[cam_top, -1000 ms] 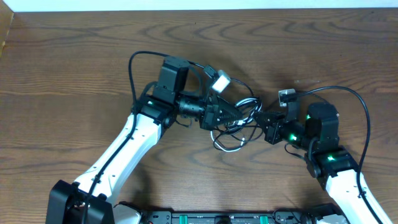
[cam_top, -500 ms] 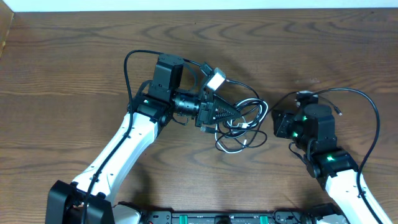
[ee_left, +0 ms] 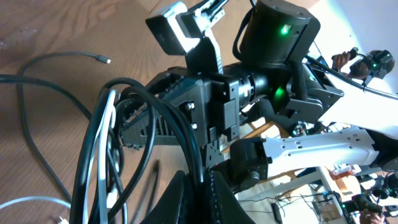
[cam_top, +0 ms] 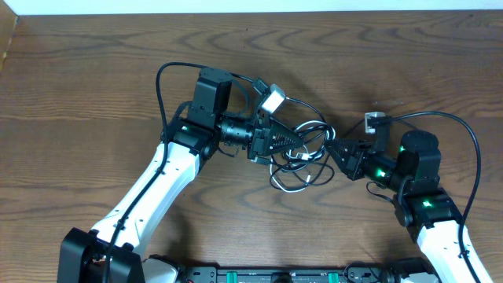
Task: Untangle cables
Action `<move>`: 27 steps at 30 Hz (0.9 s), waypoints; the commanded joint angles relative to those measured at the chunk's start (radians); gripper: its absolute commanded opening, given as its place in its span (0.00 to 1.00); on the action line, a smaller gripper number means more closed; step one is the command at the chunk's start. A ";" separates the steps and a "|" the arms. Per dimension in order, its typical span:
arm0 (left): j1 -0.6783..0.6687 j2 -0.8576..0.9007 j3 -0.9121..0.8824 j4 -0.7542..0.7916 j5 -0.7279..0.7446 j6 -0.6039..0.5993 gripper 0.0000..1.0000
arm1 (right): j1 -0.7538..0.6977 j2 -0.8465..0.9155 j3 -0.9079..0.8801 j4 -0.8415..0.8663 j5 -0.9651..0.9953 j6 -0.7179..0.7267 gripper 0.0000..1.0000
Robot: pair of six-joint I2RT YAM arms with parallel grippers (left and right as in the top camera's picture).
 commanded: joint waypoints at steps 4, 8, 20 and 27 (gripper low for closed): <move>0.000 -0.018 0.003 0.005 0.017 0.001 0.08 | 0.001 -0.008 0.001 0.004 -0.019 0.024 0.23; -0.006 -0.018 0.003 0.008 0.114 0.002 0.07 | 0.002 0.013 0.000 0.004 0.113 0.024 0.17; -0.006 -0.018 0.003 0.009 0.209 0.003 0.08 | 0.034 0.077 0.000 0.097 0.148 0.037 0.15; -0.006 -0.018 0.003 0.012 0.208 0.003 0.07 | 0.087 0.079 0.000 0.156 0.156 0.110 0.15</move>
